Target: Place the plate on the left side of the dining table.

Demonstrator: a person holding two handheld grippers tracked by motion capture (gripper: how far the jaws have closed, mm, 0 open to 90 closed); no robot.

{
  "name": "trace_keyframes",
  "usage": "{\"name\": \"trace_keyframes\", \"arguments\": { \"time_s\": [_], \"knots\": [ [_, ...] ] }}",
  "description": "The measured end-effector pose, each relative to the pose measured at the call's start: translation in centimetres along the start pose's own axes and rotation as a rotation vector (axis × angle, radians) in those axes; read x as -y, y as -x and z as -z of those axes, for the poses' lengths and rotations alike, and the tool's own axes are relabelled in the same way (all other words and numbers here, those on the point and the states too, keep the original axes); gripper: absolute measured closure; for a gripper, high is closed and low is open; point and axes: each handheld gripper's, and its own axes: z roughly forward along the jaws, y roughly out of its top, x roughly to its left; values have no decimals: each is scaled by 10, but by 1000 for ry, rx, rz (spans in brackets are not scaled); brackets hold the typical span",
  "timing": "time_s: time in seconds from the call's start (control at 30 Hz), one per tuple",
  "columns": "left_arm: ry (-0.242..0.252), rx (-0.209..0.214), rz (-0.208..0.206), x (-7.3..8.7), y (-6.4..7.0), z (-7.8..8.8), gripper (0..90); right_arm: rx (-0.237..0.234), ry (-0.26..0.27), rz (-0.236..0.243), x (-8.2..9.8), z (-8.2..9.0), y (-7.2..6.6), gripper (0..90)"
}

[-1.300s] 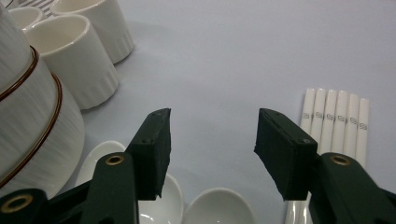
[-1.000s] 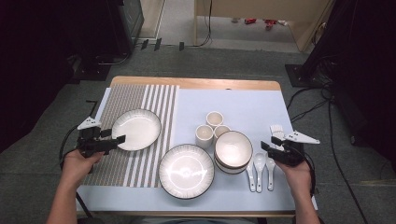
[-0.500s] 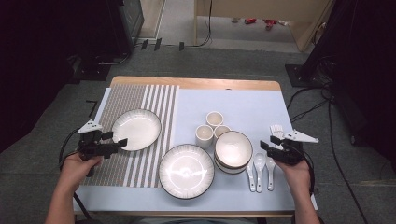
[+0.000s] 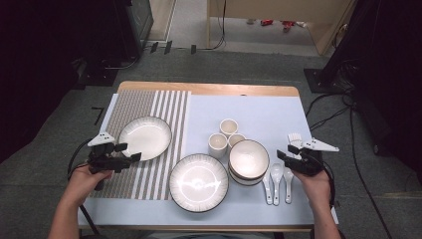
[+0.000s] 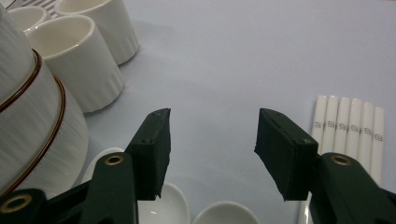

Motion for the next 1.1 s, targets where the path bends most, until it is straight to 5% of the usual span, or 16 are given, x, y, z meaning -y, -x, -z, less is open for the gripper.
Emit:
{"name": "trace_keyframes", "arguments": {
  "time_s": [0.47,0.73,1.1],
  "knots": [
    [-40,37,-32,-1,9,-16,247,-15,-7,-3,-1,-3,-2,439],
    [-45,49,-107,1,19,-19,247,-18,-5,-7,-1,-2,-1,437],
    [-54,100,-153,8,37,-19,246,-15,-6,-10,0,-2,0,436]
  ]
}}
